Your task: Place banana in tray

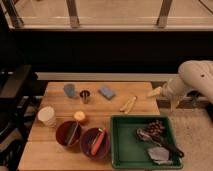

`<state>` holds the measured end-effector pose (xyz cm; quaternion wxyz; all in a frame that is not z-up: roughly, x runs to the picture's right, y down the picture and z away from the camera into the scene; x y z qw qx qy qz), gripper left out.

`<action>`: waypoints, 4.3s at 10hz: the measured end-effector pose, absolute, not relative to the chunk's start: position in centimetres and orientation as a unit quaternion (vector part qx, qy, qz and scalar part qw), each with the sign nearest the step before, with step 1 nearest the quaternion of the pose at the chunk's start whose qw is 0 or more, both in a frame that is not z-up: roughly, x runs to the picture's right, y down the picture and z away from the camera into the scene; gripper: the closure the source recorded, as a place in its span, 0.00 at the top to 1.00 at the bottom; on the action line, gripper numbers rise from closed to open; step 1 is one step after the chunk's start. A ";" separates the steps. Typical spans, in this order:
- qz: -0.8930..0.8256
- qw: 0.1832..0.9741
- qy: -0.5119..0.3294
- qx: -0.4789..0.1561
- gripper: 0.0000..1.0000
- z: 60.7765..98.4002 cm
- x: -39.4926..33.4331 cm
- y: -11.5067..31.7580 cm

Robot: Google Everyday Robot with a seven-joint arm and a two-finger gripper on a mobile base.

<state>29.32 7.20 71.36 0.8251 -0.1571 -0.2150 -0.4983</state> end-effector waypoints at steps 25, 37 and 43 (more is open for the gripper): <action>-0.538 0.806 -0.211 -0.126 0.80 77.3 24.8 5.7; -0.560 0.745 -0.328 -0.154 0.76 90.6 15.1 8.5; -0.554 0.740 -0.343 -0.165 0.17 92.3 15.5 9.8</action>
